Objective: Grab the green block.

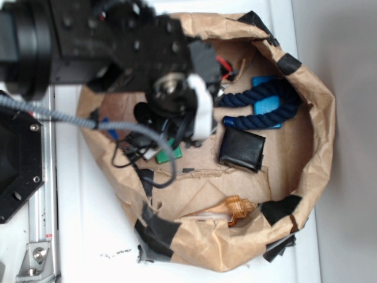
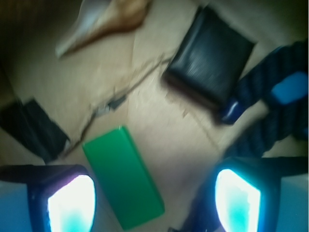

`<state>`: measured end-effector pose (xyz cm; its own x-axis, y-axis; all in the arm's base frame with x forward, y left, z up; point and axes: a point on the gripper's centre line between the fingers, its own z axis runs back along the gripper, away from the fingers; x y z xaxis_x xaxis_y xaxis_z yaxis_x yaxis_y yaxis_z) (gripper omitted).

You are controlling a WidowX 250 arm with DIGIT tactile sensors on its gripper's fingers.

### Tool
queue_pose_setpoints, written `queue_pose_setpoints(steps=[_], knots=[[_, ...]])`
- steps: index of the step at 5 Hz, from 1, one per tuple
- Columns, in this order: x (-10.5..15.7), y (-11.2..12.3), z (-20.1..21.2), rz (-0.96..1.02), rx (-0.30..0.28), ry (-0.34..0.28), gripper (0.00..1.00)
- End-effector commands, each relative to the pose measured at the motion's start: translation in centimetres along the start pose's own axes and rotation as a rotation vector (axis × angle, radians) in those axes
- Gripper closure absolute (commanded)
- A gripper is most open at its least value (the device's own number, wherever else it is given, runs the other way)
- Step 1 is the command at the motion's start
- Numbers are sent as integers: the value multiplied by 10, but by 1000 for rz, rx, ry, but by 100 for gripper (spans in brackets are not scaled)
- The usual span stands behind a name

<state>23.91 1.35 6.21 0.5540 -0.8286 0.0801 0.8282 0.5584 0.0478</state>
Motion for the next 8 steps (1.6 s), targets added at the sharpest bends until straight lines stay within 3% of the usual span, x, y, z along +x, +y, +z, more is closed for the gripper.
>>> queue_pose_setpoints(steps=[1,2,3,4,6,8], knots=[[-11,-14,-26,-74,-46,63,0],[-6,-17,-50,-77,-74,98,0],[4,-13,-63,-57,-63,129,0],[14,0,-59,-11,-24,150,100],[14,22,-20,219,35,112,100],[7,27,67,723,6,67,100]])
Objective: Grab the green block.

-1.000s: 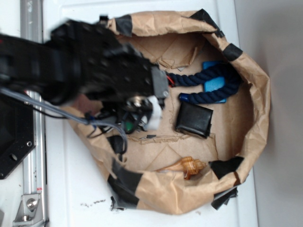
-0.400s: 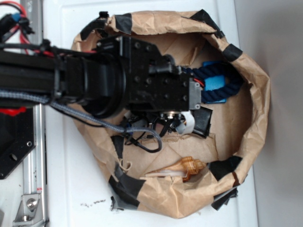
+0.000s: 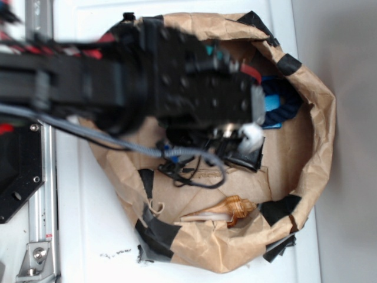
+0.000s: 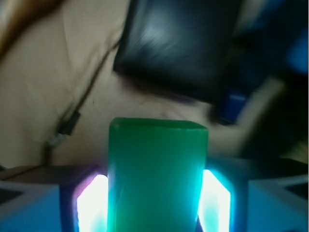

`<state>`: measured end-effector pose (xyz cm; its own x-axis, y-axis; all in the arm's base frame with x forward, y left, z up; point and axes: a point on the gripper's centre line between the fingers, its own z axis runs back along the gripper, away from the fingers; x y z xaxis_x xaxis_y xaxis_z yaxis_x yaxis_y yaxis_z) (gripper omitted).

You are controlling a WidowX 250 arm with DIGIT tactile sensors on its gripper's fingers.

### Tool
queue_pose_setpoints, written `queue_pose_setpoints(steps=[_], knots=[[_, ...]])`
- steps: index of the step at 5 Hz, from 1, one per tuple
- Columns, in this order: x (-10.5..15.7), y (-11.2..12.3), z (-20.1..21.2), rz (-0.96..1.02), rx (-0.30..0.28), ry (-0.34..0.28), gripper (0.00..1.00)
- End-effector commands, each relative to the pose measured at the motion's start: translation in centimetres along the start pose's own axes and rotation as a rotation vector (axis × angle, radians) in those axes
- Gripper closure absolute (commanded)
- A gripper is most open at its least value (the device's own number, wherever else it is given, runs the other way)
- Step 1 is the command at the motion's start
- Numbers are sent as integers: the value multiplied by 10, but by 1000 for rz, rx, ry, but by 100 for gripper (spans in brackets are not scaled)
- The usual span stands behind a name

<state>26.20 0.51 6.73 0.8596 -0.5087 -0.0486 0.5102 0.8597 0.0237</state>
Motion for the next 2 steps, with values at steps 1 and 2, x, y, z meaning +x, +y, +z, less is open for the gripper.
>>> queue_pose_setpoints(steps=[1,2], knots=[[-25,22,89,403,4,-54,100],[-32,21,97,451,6,-97,100]])
